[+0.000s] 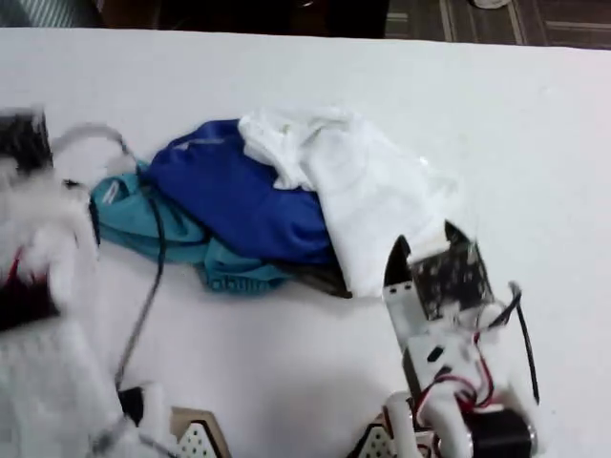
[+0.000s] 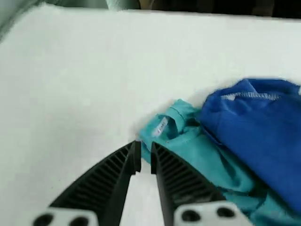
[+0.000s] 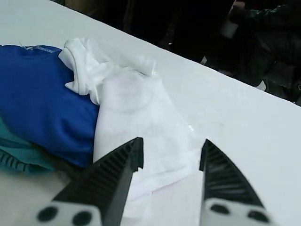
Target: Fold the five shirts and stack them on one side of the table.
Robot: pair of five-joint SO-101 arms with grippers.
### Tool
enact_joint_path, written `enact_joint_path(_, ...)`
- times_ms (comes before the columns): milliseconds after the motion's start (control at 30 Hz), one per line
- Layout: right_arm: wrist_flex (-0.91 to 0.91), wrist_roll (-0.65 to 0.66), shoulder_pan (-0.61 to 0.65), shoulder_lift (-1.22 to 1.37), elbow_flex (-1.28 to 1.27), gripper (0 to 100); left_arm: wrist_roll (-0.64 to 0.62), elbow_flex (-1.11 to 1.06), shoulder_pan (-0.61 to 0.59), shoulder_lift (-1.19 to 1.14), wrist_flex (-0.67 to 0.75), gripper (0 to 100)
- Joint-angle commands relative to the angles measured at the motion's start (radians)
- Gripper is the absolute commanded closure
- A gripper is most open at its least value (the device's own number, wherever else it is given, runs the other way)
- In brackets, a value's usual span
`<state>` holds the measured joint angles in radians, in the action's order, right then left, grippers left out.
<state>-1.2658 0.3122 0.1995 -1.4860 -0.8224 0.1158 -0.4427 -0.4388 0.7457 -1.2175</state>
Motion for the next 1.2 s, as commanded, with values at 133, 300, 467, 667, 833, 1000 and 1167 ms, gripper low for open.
enact_joint_path(133,-0.206,-0.003,-0.005,0.490,0.394,77.9,-0.060,0.449,0.181,-0.419,-0.256,78)
enact_joint_path(300,-0.300,0.000,-0.127,0.596,0.496,77.9,-0.189,0.588,0.324,-0.595,-0.270,76)
enact_joint_path(467,-0.305,0.000,-0.334,0.601,0.496,69.0,-0.437,0.684,0.451,-0.764,-0.281,76)
enact_joint_path(667,-0.344,0.000,-0.487,0.604,0.486,56.7,-0.485,0.786,0.572,-0.927,-0.285,76)
enact_joint_path(833,-0.375,0.000,-0.547,0.605,0.486,56.7,-0.374,0.874,0.638,-1.020,-0.278,76)
enact_joint_path(1000,-0.375,0.000,-0.604,0.607,0.485,56.7,-0.313,0.969,0.657,-1.109,-0.285,76)
enact_joint_path(1167,-0.375,0.000,-0.599,0.607,0.485,56.7,-0.313,0.972,0.654,-1.243,-0.285,76)
